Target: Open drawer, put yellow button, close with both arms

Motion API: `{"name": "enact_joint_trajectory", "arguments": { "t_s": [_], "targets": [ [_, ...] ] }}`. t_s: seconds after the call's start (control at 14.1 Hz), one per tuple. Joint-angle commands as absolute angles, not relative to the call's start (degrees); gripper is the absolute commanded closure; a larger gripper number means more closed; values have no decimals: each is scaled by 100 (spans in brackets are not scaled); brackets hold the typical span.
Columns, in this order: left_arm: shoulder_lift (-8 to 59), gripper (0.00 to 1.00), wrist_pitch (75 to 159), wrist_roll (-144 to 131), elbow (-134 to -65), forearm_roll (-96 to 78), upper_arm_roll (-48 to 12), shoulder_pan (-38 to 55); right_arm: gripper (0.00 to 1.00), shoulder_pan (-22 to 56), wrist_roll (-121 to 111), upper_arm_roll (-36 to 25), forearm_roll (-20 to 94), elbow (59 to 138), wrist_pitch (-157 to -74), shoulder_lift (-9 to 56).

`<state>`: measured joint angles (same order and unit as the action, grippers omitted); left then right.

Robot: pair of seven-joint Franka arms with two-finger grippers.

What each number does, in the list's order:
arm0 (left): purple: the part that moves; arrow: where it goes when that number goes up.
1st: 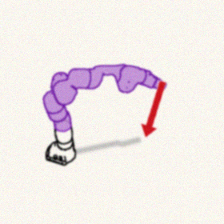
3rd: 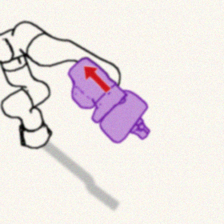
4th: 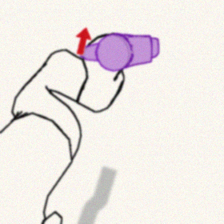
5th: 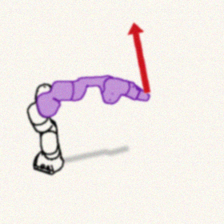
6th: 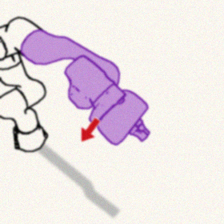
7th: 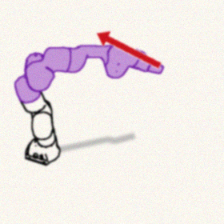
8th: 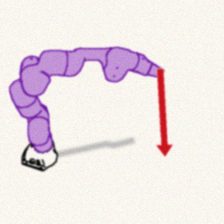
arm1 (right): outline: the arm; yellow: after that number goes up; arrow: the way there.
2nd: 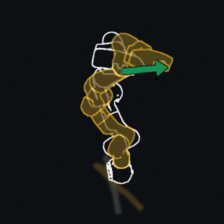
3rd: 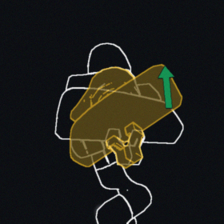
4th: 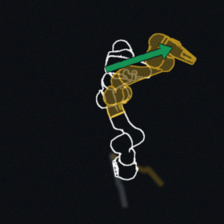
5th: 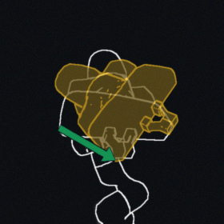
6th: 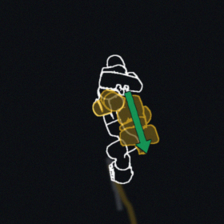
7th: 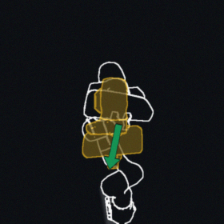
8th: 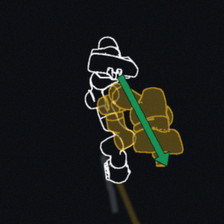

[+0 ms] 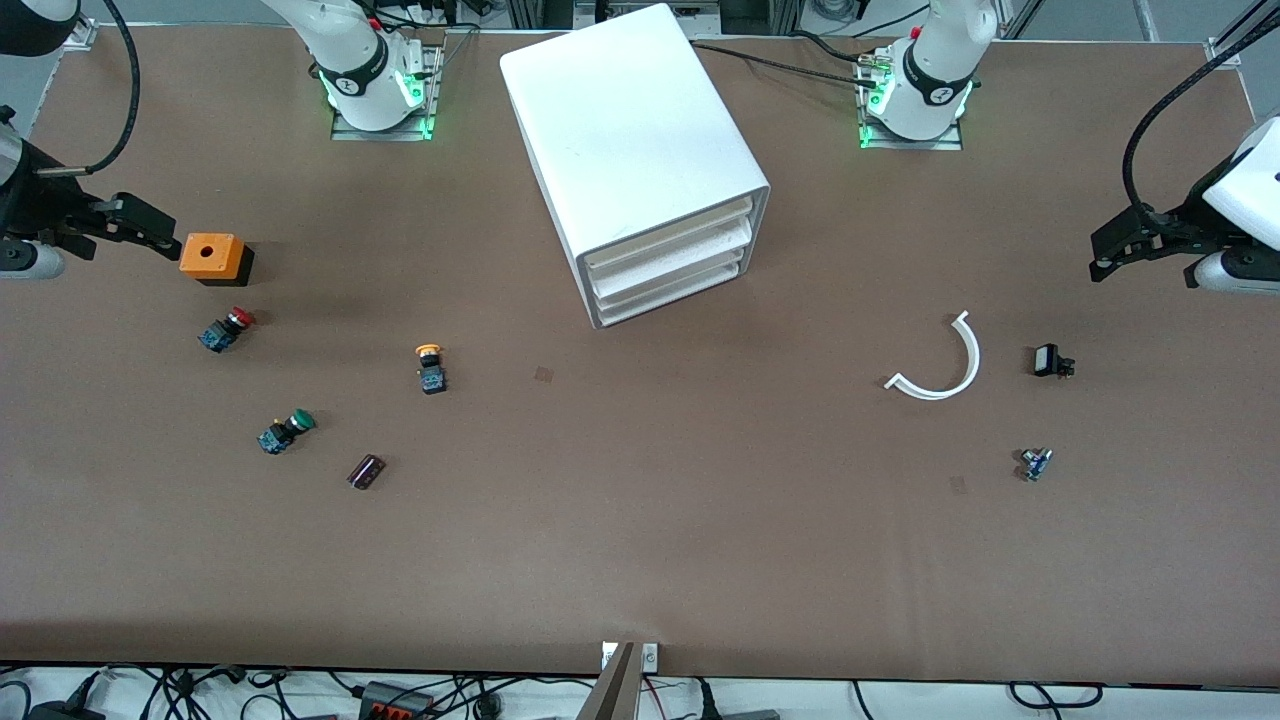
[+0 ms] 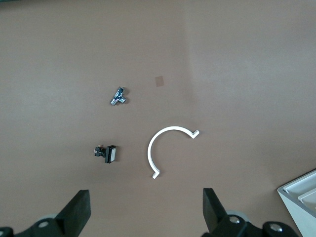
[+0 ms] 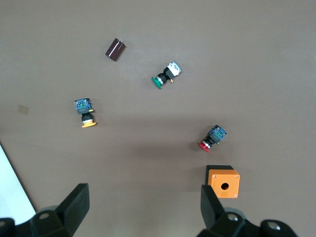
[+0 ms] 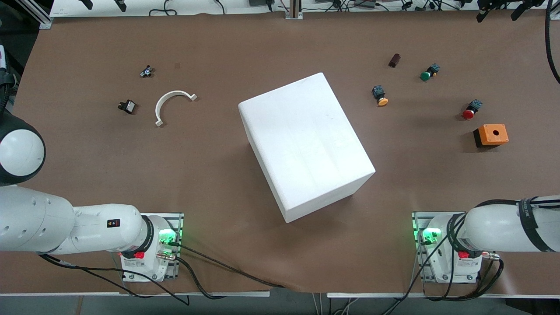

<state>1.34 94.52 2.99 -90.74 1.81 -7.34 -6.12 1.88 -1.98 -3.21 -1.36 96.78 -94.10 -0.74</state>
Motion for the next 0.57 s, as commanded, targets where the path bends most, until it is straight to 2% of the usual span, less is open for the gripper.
{"name": "enact_joint_trajectory", "arguments": {
  "t_s": [0.0,0.5],
  "targets": [
    [202,0,9325,413,-8895,281,-782,-659,0,149,-202,-308,-53,9800,-9378,-211],
    [211,0,9325,413,-8895,281,-782,-650,0,141,-211,-308,-53,9774,-9387,-88]
  ]
}}
